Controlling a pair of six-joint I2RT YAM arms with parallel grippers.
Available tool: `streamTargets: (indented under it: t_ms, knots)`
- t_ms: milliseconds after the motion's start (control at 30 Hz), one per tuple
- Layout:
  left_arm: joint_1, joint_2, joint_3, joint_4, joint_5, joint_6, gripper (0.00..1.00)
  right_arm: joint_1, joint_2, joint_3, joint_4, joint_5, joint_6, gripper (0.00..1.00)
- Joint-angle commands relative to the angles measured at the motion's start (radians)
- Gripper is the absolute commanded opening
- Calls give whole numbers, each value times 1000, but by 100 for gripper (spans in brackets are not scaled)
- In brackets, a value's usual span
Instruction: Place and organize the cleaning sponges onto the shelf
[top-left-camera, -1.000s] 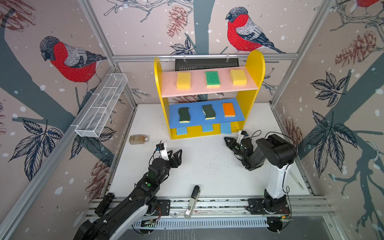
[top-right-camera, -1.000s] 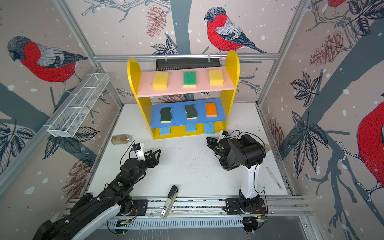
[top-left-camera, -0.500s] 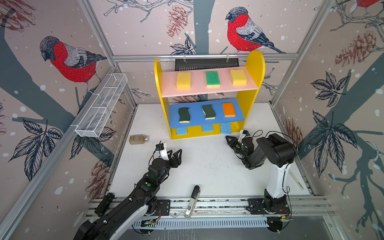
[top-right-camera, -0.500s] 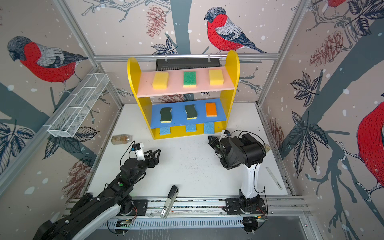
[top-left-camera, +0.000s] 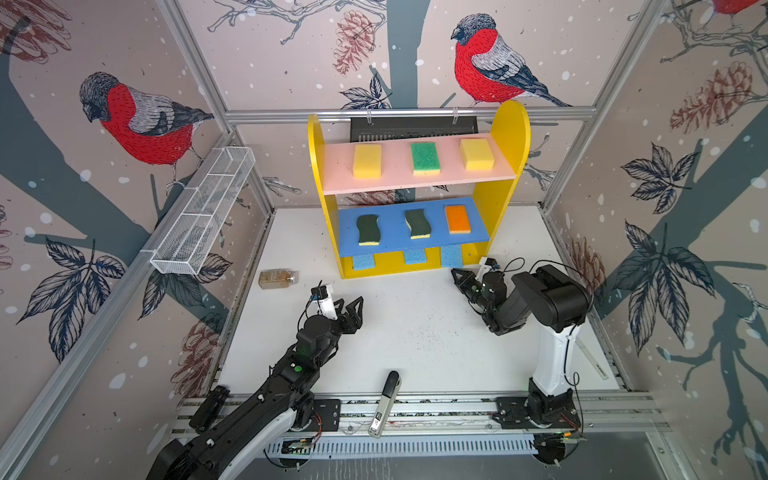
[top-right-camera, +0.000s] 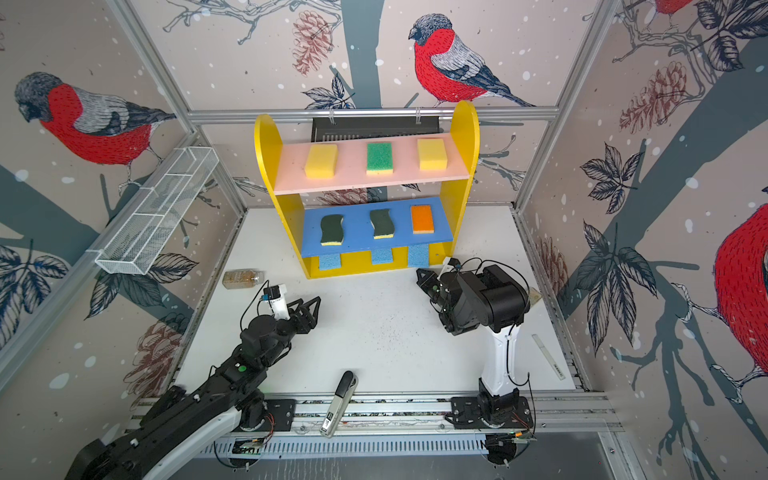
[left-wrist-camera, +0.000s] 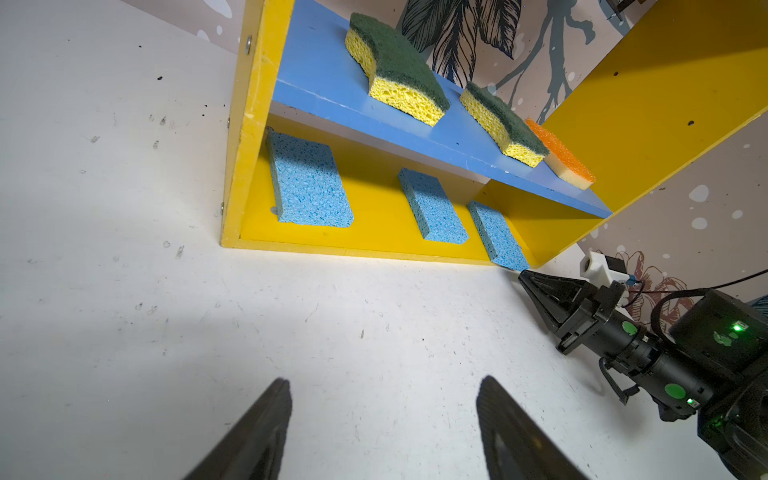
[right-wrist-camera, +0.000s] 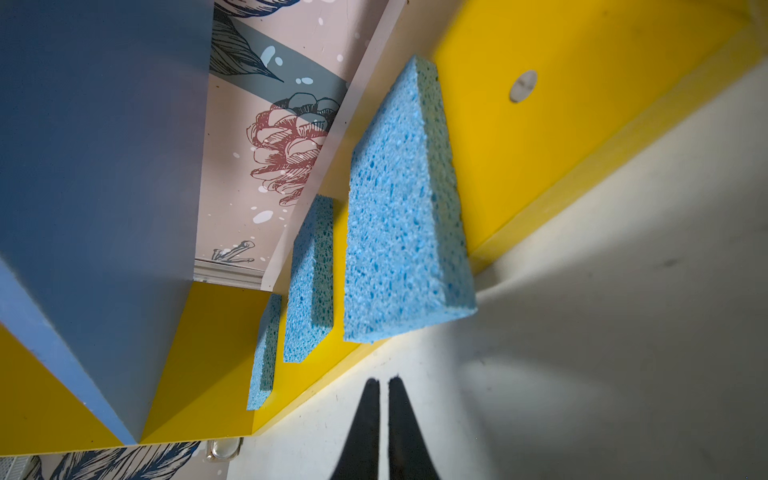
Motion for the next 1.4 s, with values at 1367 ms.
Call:
streamTargets:
  t_ms: [1367]
  knots:
    - [0,13,-1,26,-34,-16,71,-5,6,73,-237,117,22,5]
